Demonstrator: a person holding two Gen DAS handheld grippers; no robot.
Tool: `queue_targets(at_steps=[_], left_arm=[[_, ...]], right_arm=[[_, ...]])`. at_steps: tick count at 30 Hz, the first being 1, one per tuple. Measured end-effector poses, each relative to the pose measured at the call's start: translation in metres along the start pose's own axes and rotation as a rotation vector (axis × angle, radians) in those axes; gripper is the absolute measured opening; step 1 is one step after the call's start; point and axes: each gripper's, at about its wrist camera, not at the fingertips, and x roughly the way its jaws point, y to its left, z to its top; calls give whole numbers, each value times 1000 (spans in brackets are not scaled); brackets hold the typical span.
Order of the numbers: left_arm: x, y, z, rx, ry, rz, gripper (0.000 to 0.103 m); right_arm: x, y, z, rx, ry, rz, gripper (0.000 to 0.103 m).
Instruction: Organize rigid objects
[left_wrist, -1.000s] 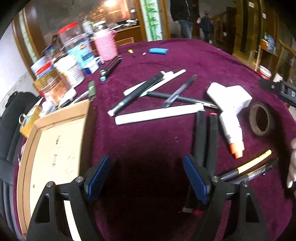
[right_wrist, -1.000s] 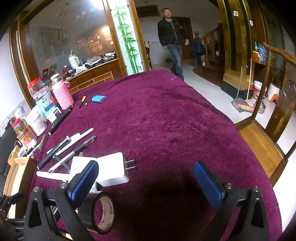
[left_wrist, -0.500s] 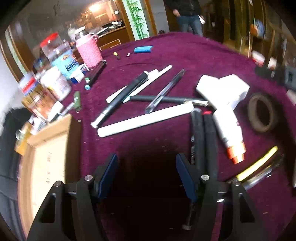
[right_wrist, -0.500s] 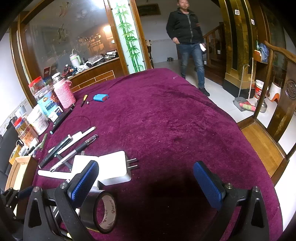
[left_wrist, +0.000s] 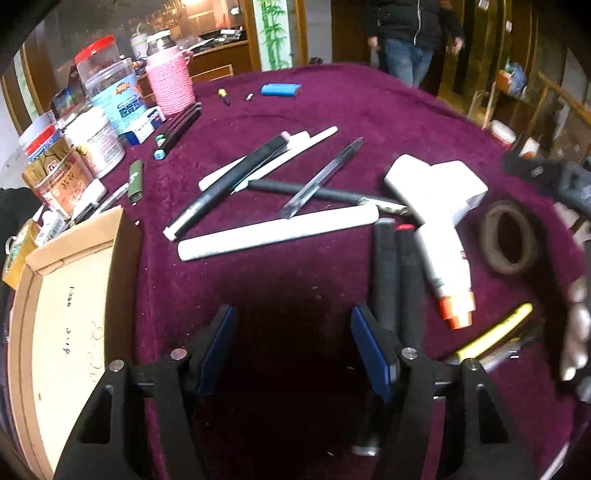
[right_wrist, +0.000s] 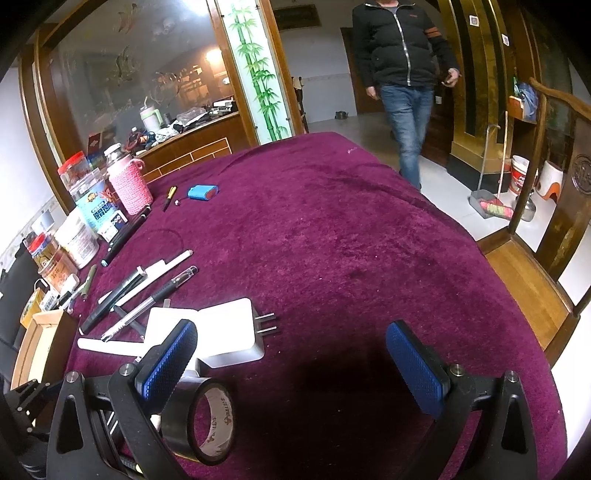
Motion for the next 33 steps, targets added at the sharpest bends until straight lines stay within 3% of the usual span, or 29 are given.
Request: queue_targets(at_steps=[3,8,11,16,23,26,27,28,29,30,33], left_arm=[[-16,-3,3,5,-64,-20,64],[-3,-25,0,102,-32,-29,67],[-1,-26,-2,127,-27,24,67],[8,4,-7,16,19,-68,67],[15,-31,6,115,-41,90,68],[19,-21,8,49,-50,42,66],[20,-16,8,20,-42,8,61],[18,-10,7,-20,-37,-43,41],[15,-7,6,-36,-38,-23,21],[12,-4,5,-53,-36,-26,15],[-7,12,-7,-150,-75,-91,14]], right_arm=[[-1,0,0,-1,-3,3,102],[-1,0,0,-2,-1,4,102],[-1,0,0,3,-4,5,102],[-2,0,0,6,-3,17,102],[-5,-3,1,16,-10,21,102],[-4,-6,2,23,-11,16,102],[-3,-7,2,25,-11,11,102],[-2,-8,2,30,-9,5,102],[-2,-10,2,35,-7,1,102],[-1,-12,3,42,-5,-3,102],[0,-17,3,58,-2,-4,102]])
